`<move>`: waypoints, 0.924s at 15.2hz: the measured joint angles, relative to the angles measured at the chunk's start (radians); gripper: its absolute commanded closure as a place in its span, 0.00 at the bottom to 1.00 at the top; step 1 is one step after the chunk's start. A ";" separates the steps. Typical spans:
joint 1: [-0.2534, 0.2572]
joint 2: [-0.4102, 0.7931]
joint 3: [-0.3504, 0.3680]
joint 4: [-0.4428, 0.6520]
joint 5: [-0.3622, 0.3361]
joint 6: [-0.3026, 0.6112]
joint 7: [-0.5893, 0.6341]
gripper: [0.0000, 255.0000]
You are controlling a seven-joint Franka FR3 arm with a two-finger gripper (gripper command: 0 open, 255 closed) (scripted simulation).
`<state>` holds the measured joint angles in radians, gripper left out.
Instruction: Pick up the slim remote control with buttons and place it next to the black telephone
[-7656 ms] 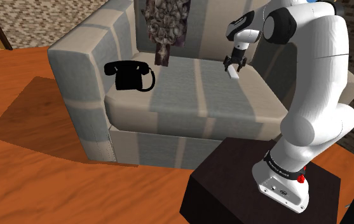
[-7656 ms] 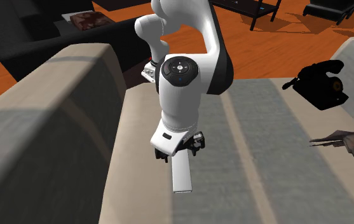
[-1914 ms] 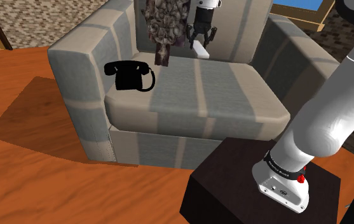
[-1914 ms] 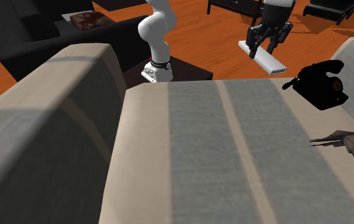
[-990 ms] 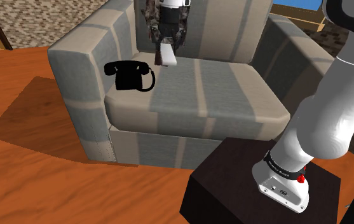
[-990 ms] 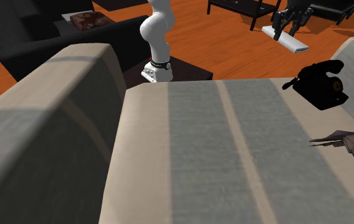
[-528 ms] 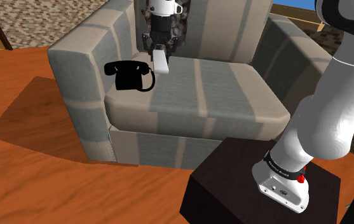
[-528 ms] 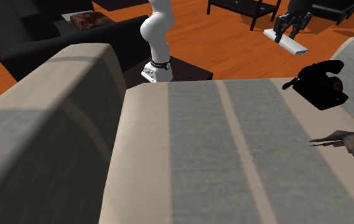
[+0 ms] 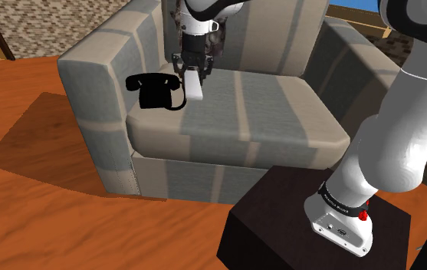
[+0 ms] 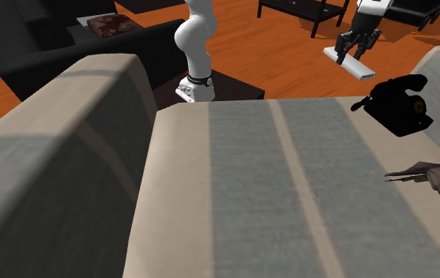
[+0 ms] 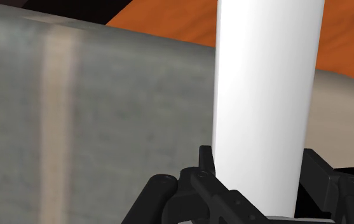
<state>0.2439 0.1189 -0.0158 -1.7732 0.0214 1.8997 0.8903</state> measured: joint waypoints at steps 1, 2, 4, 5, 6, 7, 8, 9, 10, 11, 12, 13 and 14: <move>-0.001 0.006 0.000 -0.005 0.000 0.011 -0.001 1.00; 0.000 0.010 0.000 -0.015 0.000 0.024 -0.001 1.00; -0.001 0.011 0.000 -0.040 0.001 0.051 -0.003 1.00; 0.000 0.016 0.000 -0.048 0.001 0.064 -0.002 1.00; -0.001 0.021 -0.001 -0.053 0.001 0.074 -0.004 1.00; -0.001 0.025 -0.001 -0.063 0.001 0.088 -0.004 1.00; 0.000 0.027 0.000 -0.074 0.001 0.101 -0.003 1.00; 0.000 0.031 0.000 -0.085 0.001 0.116 -0.003 1.00; 0.000 0.034 0.000 -0.094 0.002 0.128 -0.004 1.00; 0.000 0.040 0.000 -0.098 0.002 0.138 -0.003 1.00; 0.000 0.044 0.001 -0.107 0.002 0.150 -0.003 1.00; 0.000 0.046 0.000 -0.117 0.002 0.162 -0.003 1.00; 0.000 0.048 0.001 -0.128 0.002 0.176 -0.004 1.00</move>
<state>0.2441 0.1669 -0.0153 -1.9009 0.0239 2.0756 0.8864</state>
